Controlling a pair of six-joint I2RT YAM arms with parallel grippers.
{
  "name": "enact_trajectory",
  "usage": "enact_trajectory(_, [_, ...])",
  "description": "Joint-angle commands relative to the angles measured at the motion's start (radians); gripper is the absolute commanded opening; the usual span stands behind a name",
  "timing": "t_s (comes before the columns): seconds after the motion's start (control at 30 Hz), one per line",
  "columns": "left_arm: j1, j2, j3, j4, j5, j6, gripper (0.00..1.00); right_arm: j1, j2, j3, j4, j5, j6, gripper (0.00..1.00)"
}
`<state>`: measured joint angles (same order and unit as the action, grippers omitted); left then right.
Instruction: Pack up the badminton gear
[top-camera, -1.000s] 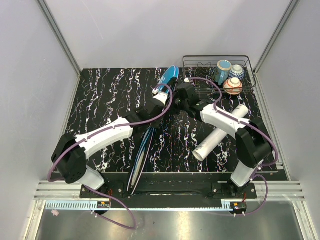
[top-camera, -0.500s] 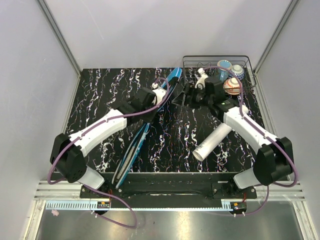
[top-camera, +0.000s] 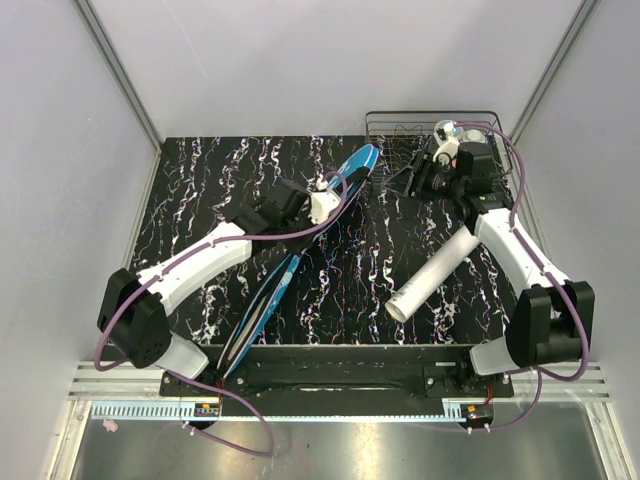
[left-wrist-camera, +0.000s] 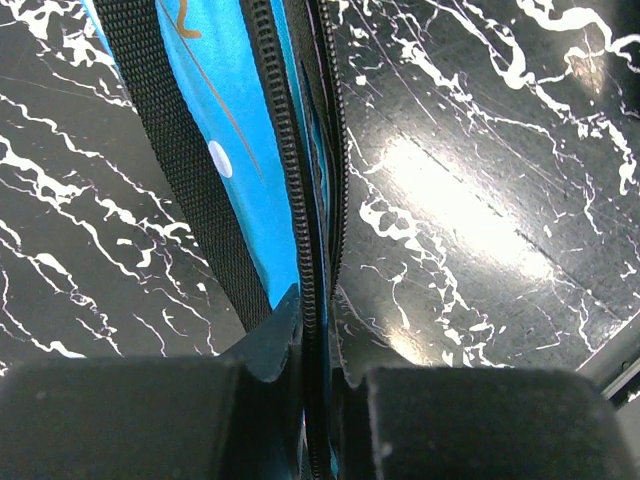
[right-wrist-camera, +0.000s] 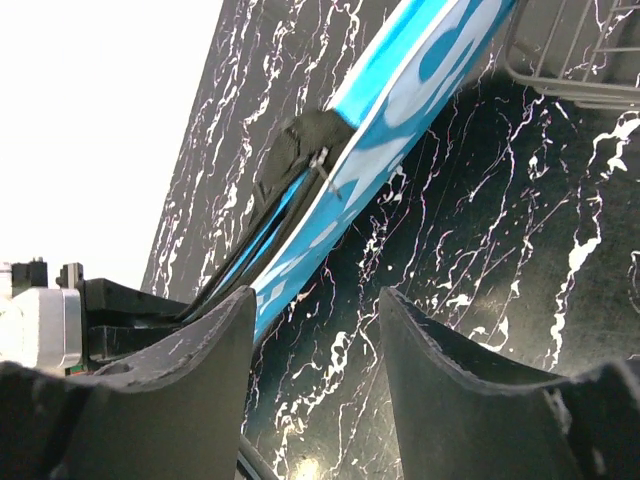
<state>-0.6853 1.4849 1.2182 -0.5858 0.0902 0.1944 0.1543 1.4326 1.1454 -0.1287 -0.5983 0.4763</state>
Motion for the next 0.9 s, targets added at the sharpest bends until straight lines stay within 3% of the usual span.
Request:
enact_trajectory(0.0, [-0.002,-0.078,-0.028,0.057,0.082,0.065,0.0,-0.032,0.064,0.03,0.096,-0.162,-0.036,0.57])
enact_trajectory(0.5, [-0.003,-0.104,-0.039,0.07,0.079,0.054,0.0,-0.022,0.233,0.068,0.317,-0.323,-0.085,0.52])
enact_trajectory(0.77, [-0.003,-0.106,-0.04,0.07,0.077,0.053,0.0,0.007,0.296,0.135,0.265,-0.305,-0.139,0.53])
enact_trajectory(0.87, [-0.003,-0.103,-0.039,0.07,0.08,0.053,0.0,0.014,0.31,0.151,0.261,-0.308,-0.142,0.49])
